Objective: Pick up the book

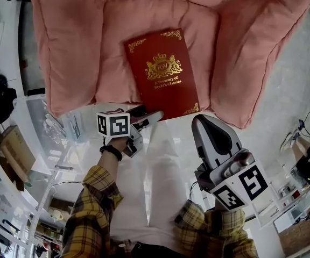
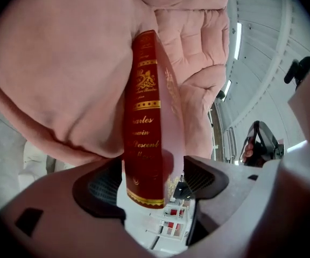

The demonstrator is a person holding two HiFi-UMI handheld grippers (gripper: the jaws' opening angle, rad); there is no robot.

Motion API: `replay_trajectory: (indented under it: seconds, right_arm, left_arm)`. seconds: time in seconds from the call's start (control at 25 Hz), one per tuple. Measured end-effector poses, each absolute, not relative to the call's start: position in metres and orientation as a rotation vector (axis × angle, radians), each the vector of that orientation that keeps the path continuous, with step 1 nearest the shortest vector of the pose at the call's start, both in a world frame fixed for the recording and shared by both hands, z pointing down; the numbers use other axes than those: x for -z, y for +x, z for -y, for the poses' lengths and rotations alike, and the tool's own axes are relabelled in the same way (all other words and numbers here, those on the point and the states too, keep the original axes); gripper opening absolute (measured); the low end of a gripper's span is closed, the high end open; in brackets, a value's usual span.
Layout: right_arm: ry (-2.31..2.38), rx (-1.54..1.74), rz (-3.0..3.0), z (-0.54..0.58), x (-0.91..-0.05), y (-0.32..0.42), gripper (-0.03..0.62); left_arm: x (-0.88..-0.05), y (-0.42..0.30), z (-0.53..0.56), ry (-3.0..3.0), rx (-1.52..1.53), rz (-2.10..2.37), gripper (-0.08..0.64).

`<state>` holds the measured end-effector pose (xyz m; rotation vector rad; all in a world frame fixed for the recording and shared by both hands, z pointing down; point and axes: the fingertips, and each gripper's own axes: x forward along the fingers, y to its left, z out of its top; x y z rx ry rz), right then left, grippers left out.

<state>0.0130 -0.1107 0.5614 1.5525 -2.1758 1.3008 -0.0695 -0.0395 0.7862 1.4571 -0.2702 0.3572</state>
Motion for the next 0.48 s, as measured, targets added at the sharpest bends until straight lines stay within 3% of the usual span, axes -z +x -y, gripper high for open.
replay_trajectory:
  seconds: [0.48]
  right_arm:
    - [1.532, -1.453, 2.197, 0.106, -0.569, 0.013, 0.017]
  left_arm:
    - [-0.783, -0.050, 0.050, 1.381, -0.259, 0.246, 0.350]
